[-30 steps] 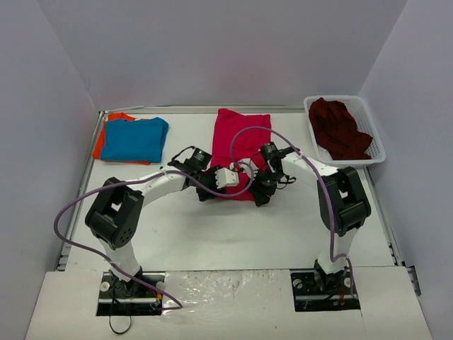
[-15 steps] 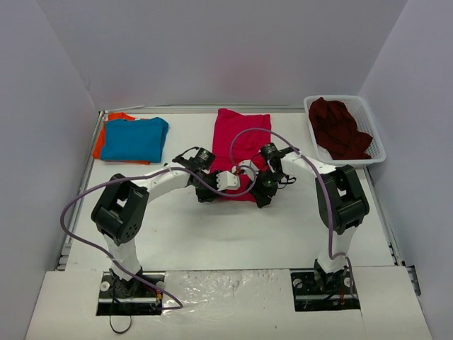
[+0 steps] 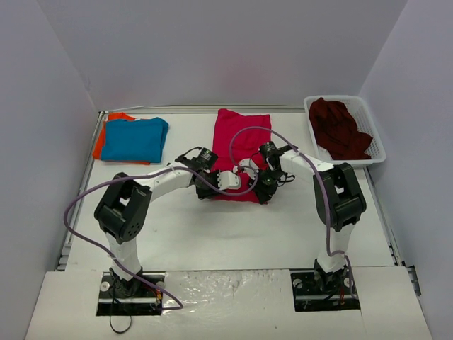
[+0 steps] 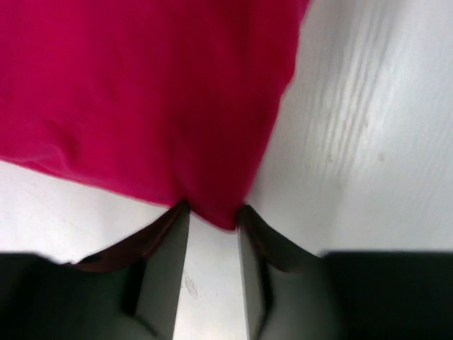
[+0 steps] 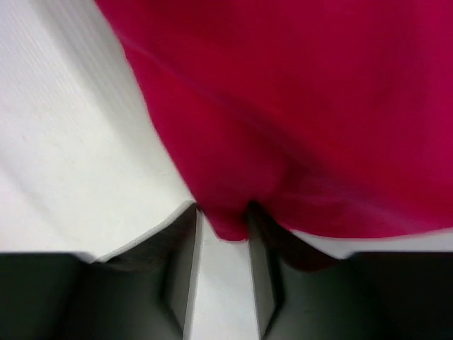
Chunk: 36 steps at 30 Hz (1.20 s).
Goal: Fold and stack the t-shirts
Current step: Grab one side of the 2/3 rectangular tshirt with both arms
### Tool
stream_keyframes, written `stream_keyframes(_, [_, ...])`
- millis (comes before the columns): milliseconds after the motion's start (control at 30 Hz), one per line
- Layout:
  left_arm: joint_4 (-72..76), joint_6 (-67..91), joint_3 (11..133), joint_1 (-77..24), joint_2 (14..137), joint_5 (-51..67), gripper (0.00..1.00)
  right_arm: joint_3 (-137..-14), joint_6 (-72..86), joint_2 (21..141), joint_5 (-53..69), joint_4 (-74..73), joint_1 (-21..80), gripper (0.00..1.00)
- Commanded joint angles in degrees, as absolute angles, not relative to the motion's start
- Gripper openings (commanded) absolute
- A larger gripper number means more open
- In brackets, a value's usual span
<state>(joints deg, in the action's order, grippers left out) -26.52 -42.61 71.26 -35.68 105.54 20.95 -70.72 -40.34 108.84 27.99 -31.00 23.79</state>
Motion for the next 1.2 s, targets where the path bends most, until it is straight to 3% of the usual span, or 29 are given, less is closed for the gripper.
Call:
stream_keyframes(0, [-29.89, -43.86, 70.40, -40.08, 109.59, 16.09, 0.30, -69.96, -40.87, 113.99, 30.32, -32.17, 26.63, 0.25])
stream_keyframes(67, [-29.53, -42.98, 70.40, -40.51, 109.95, 14.42, 0.19, -70.14, -40.61, 114.61, 30.06, -32.17, 26.72, 0.13])
stream_keyframes(100, [-29.18, -42.80, 70.31, -40.52, 110.21, 14.07, 0.10, -70.14, -40.52, 114.70, 29.88, -32.08, 26.81, 0.11])
stream_keyframes(167, [-28.65, -42.28, 70.14, -40.61, 110.13, 13.36, 0.03, -70.22, -40.17, 114.96, 29.53, -32.17, 26.89, 0.05])
stream_keyframes(267, [-28.56, -41.92, 70.22, -40.61, 110.22, 13.10, 0.02, -70.31, -40.08, 114.79, 29.27, -32.17, 26.98, 0.00])
stream_keyframes(667, [-29.88, -40.52, 70.66, -39.73, 106.45, 13.09, 0.02, -70.31, -40.52, 113.47, 27.25, -34.97, 26.11, 0.00])
stream_keyframes(1167, [-39.54, -37.96, 72.16, -33.75, 94.49, 26.09, 0.02, -72.07, -42.01, 102.49, 30.14, -45.25, 25.05, 0.00])
